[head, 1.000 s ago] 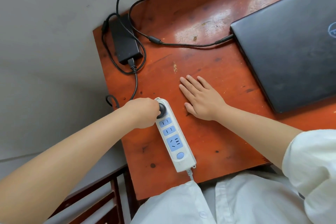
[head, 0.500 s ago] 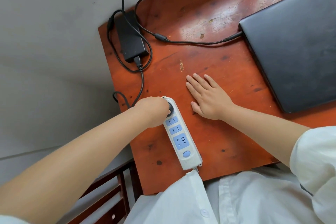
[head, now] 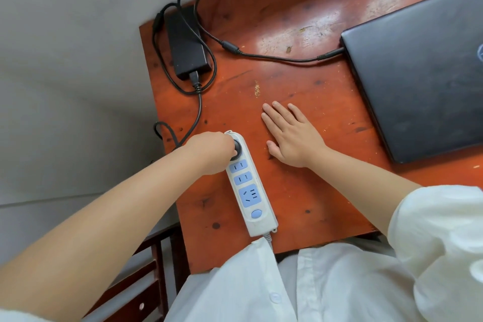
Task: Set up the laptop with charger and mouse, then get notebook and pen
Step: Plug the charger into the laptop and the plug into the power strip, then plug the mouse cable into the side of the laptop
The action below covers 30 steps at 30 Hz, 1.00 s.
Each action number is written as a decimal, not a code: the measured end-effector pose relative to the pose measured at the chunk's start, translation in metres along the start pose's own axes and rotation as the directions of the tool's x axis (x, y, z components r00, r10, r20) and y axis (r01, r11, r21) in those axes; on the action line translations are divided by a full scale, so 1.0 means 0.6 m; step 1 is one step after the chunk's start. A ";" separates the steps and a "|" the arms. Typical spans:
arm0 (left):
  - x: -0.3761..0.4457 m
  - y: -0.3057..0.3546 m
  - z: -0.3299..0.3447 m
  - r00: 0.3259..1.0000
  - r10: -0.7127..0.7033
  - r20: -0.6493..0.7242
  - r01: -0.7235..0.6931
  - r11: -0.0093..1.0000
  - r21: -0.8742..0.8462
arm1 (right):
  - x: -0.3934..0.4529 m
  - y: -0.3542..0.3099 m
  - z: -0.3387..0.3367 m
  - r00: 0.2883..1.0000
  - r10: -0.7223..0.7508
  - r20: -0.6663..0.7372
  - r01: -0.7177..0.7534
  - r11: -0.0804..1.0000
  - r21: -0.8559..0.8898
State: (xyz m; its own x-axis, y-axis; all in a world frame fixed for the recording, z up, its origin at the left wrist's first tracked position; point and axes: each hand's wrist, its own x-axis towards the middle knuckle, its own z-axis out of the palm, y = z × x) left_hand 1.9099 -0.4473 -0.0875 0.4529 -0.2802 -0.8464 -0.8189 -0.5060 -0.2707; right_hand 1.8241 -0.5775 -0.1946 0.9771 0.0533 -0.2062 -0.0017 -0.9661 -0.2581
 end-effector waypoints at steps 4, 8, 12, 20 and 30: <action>-0.003 0.010 0.000 0.999 -0.054 -0.006 0.054 0.986 0.155 | 0.000 -0.002 -0.009 0.999 0.007 0.041 -0.007 1.000 0.009; -0.008 0.030 -0.020 0.941 -0.117 -0.317 0.122 0.993 -0.004 | -0.032 0.015 -0.036 0.998 0.060 0.010 -0.061 0.993 0.100; -0.005 0.088 -0.051 0.729 -0.153 -0.667 0.043 0.983 -0.179 | -0.101 0.070 -0.075 0.980 0.150 -0.132 -0.127 0.978 0.168; -0.022 0.345 -0.193 0.627 -0.088 -0.774 -0.112 0.973 -0.200 | -0.320 0.284 -0.181 0.888 0.349 -0.298 -0.304 0.934 0.188; -0.051 0.612 -0.413 0.557 -0.114 -0.823 -0.234 0.929 -0.286 | -0.525 0.540 -0.338 0.754 0.471 -0.457 -0.462 0.876 0.141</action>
State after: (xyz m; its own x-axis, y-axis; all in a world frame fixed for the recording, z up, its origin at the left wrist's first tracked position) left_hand 1.6829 -0.8267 -0.0471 0.6353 -0.7697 -0.0627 -0.7658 -0.6384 0.0777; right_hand 1.5588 -0.9587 -0.0219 0.8336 -0.5305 0.1542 -0.4826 -0.8351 -0.2642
